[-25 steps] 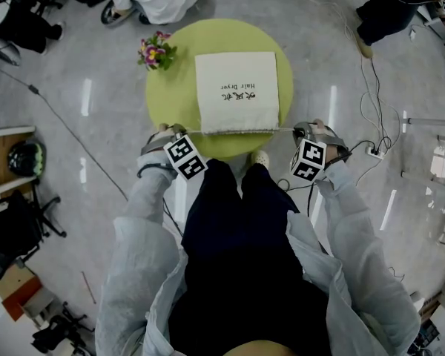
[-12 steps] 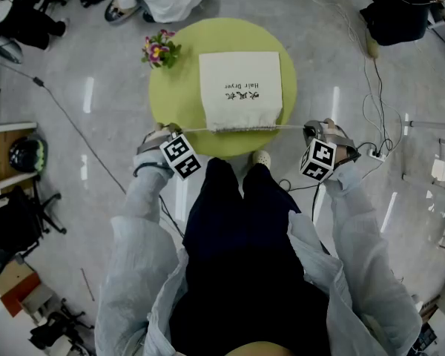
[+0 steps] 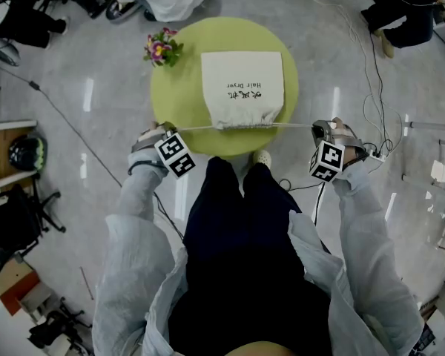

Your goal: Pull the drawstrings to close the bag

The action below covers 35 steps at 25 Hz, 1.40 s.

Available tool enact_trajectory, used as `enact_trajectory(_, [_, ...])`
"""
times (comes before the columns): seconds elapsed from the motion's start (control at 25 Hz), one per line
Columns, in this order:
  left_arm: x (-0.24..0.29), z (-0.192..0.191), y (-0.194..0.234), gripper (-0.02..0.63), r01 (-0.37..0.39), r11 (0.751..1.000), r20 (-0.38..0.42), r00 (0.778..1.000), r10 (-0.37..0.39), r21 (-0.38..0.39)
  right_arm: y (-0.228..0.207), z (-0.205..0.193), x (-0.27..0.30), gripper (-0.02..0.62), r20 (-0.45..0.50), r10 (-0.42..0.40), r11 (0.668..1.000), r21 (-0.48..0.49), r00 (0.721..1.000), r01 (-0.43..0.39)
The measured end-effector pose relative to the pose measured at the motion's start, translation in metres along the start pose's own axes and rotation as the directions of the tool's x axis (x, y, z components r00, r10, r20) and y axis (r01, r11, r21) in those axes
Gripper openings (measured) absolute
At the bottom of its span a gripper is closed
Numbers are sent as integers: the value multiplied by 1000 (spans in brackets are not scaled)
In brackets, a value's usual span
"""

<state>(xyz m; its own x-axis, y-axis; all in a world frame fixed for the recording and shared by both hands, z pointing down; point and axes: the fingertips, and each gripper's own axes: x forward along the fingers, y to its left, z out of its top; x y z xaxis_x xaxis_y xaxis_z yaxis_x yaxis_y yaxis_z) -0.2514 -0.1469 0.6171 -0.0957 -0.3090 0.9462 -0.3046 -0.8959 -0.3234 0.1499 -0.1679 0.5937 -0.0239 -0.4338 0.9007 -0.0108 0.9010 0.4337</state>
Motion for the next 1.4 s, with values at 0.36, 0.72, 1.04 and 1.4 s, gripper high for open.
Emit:
enact_trajectory(0.36, [2,-9,6,28,-16,1000,-12,1000,16,10,-3,-16,-2,17,-33,-2,1000,-2,999,2])
enact_trajectory(0.72, [4,-17,10,28,-19,999,-28,999,20,39,-1,-41,-3,17,-77,-3,1000,10,997,3])
enact_trajectory(1.04, [11,-21,12,28,-47,996,-44,998,51,77,-1,-60,-4,15,-109,3,999,34,994,1])
enact_trajectory(1.4, [9,-12,12,29,25,999,-54,998,-23,47,-20,-46,-1,20,-128,37,994,111,991,-23])
